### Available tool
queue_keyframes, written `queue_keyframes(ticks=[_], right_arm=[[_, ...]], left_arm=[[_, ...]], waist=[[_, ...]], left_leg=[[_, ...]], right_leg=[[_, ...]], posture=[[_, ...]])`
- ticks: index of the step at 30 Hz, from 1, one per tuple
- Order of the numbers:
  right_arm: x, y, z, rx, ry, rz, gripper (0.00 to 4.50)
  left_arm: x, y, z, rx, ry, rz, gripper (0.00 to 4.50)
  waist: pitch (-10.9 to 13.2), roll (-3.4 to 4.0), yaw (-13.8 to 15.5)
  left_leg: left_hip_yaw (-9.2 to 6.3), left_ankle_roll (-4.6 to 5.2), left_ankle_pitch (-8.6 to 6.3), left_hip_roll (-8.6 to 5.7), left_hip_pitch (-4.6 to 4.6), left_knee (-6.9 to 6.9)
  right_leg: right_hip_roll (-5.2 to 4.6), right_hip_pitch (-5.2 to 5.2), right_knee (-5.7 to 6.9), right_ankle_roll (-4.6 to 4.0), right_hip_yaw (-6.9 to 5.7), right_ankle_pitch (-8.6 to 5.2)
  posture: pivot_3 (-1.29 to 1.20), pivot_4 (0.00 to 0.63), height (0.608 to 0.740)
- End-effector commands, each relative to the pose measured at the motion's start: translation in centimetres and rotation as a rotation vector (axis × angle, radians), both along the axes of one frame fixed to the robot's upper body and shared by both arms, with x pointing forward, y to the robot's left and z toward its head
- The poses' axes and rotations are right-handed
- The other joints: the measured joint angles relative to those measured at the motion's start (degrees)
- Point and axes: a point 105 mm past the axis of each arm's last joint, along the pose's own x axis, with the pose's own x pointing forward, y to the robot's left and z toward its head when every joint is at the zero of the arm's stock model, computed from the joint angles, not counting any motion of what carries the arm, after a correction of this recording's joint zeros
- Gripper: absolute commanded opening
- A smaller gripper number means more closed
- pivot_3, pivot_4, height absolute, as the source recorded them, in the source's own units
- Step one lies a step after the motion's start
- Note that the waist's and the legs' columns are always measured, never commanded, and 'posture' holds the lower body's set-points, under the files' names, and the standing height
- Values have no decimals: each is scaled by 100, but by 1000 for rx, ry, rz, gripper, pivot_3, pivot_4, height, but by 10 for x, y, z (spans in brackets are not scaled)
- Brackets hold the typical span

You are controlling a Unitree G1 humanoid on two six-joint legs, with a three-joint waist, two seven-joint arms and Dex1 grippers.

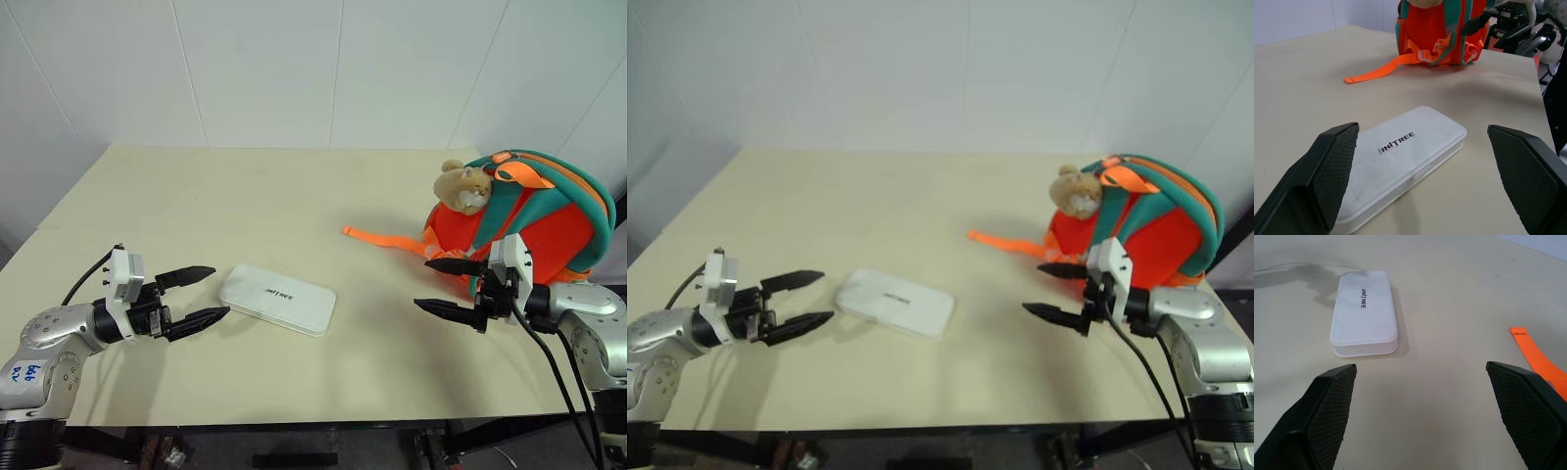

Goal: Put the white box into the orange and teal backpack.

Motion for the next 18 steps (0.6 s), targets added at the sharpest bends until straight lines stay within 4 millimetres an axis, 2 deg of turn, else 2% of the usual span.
queue_keyframes(ticks=[1, 6, 8, 12, 18], right_arm=[[-6, -2, 12, -2, -50, -13, 4479], [-8, 9, 5, 12, -40, -12, 4479], [-7, 16, 5, 5, -42, -4, 4500], [2, 29, -3, -15, -63, -44, 3560], [5, 55, -20, 8, -29, -28, 1417]], left_arm=[[4, 0, 12, 17, -57, -1, 4500], [8, 3, 10, 23, -72, 11, 4500], [7, 9, 9, 27, -63, 14, 4111], [14, 27, 7, 46, -66, 79, 2978], [26, 47, 2, 66, -73, 152, 1010]], waist=[[0, 0, 1], [0, 0, -17], [0, 0, -15], [0, 0, -14], [0, 0, -5]], left_leg=[[-1, 0, 0, 0, 0, 1], [-1, 1, -1, 0, 0, 10], [-1, 1, -1, 0, 0, 12], [-2, 1, -1, 0, 2, 21], [-2, 1, -1, 0, 0, 25]], right_leg=[[1, 0, 0, 0, 0, 0], [0, 3, 4, 1, 0, 1], [1, 2, 8, 2, 1, 1], [2, 1, 19, 2, 0, 1], [3, -2, 25, 0, 0, 0]], posture=[[0, 150, 740], [0, 150, 740], [0, 150, 740], [0, 150, 740], [0, 150, 740]])
